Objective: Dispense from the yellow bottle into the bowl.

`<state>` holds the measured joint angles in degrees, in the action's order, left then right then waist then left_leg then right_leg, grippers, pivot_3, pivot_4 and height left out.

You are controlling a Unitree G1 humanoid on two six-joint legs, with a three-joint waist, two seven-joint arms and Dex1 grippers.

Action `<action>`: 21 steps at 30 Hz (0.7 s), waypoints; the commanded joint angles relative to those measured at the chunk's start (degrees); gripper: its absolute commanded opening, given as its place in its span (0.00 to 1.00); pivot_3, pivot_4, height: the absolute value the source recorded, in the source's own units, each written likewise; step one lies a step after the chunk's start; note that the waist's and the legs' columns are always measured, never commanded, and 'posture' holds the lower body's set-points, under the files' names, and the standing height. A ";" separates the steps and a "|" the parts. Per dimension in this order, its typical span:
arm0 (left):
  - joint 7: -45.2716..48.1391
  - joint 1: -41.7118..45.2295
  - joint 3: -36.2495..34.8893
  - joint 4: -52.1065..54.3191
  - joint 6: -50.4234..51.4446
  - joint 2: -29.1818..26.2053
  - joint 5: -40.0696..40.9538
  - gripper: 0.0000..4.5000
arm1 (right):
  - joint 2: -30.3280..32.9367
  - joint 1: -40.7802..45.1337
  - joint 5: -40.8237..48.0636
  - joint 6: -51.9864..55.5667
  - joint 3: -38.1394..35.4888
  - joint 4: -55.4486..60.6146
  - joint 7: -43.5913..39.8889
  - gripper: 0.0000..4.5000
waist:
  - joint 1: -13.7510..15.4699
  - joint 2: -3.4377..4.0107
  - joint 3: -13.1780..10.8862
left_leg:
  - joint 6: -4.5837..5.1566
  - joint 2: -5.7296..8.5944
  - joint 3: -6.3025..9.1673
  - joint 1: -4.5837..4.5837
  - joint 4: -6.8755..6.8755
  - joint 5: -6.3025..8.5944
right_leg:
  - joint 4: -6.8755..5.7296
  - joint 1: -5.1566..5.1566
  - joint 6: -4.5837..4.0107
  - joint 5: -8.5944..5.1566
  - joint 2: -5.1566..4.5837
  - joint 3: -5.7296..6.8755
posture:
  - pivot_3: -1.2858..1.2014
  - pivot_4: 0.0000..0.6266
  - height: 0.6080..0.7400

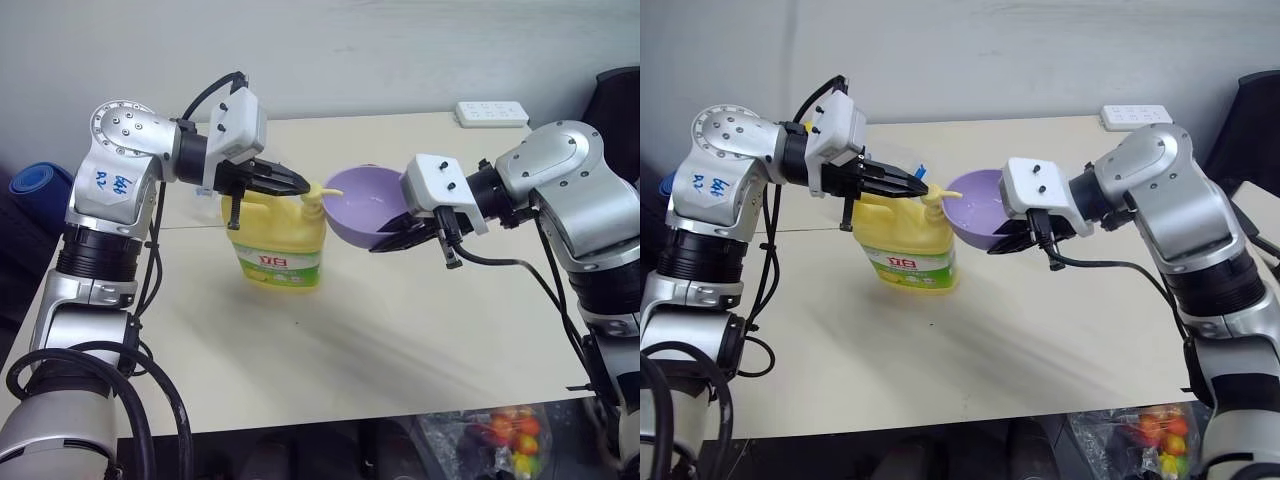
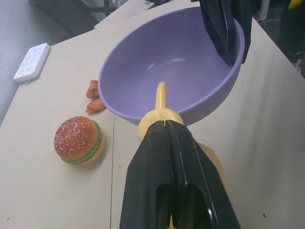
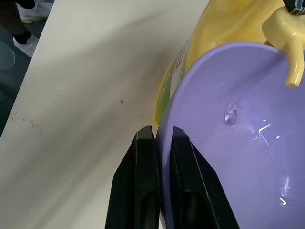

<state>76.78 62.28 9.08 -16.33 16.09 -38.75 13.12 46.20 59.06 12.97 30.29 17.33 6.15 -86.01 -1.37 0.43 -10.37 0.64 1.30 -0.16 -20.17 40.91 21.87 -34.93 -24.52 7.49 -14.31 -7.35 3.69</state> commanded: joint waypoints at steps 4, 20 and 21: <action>0.49 0.29 2.02 -1.55 5.74 -0.22 -1.48 0.01 | -0.10 0.16 1.46 -0.72 -2.25 2.10 0.92 0.00 | 0.00 0.00 0.00 | 0.00 0.00 0.18 -0.01 0.01 0.00 | -0.01 -0.01 0.00 0.00 0.00 0.00 | 0.52 0.24 1.00; 8.29 1.14 -17.38 21.62 37.29 -23.01 23.83 0.79 | 1.29 -10.75 0.99 -3.03 -5.36 4.28 8.08 0.00 | -0.16 -0.17 -0.21 | -0.04 0.03 0.40 -1.10 0.08 0.02 | -0.05 -1.20 0.00 0.00 -0.12 0.15 | 0.52 0.24 1.00; 8.36 -1.76 -19.27 23.62 38.20 -25.28 24.84 0.86 | 1.16 -13.08 0.31 -3.79 -5.57 4.44 9.58 0.00 | -0.13 -0.17 -0.22 | -0.04 0.02 0.43 -1.02 0.12 0.02 | -0.06 -1.09 0.00 0.00 -0.11 0.18 | 0.52 0.24 1.00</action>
<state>84.88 61.62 -6.66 4.34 52.89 -61.81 35.97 46.77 47.60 13.95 28.16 13.56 9.22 -78.38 -1.50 0.25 -10.59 0.61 1.32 0.29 -21.17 41.03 21.89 -34.99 -25.57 7.48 -14.31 -7.45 3.88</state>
